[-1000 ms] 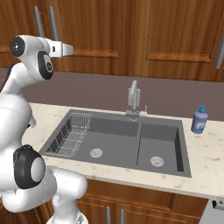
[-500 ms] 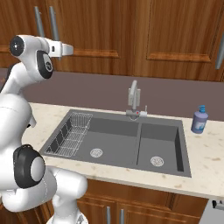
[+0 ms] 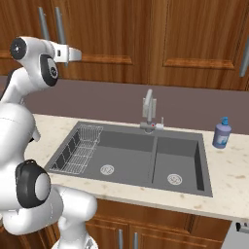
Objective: Open the cabinet. Pick the spray and place it next to the sink. Then close the cabinet.
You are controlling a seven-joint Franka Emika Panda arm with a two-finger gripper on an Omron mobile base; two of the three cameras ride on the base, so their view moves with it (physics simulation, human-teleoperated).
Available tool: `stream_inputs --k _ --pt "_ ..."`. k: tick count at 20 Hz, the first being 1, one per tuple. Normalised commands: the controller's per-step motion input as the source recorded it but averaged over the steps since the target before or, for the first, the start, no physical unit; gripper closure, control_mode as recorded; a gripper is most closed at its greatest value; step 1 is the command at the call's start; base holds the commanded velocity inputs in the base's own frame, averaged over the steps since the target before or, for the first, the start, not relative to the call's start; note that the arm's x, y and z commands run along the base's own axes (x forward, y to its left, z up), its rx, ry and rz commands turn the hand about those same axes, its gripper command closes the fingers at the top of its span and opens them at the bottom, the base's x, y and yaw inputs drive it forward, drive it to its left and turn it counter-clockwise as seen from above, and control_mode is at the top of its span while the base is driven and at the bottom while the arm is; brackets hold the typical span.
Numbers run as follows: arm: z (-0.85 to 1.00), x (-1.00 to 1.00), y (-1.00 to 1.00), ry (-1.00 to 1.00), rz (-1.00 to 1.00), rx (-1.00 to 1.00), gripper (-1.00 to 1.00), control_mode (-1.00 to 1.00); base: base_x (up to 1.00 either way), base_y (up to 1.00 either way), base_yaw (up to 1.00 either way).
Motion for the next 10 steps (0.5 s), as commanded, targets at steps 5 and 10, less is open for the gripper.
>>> stream_inputs --k 5,10 --pt "-0.01 0.03 0.00 0.04 0.00 0.00 1.00 -1.00 0.00 0.00 0.00" --pt "0.00 -0.26 -0.16 -0.01 -0.02 0.00 1.00 -1.00 0.00 0.00 0.00"
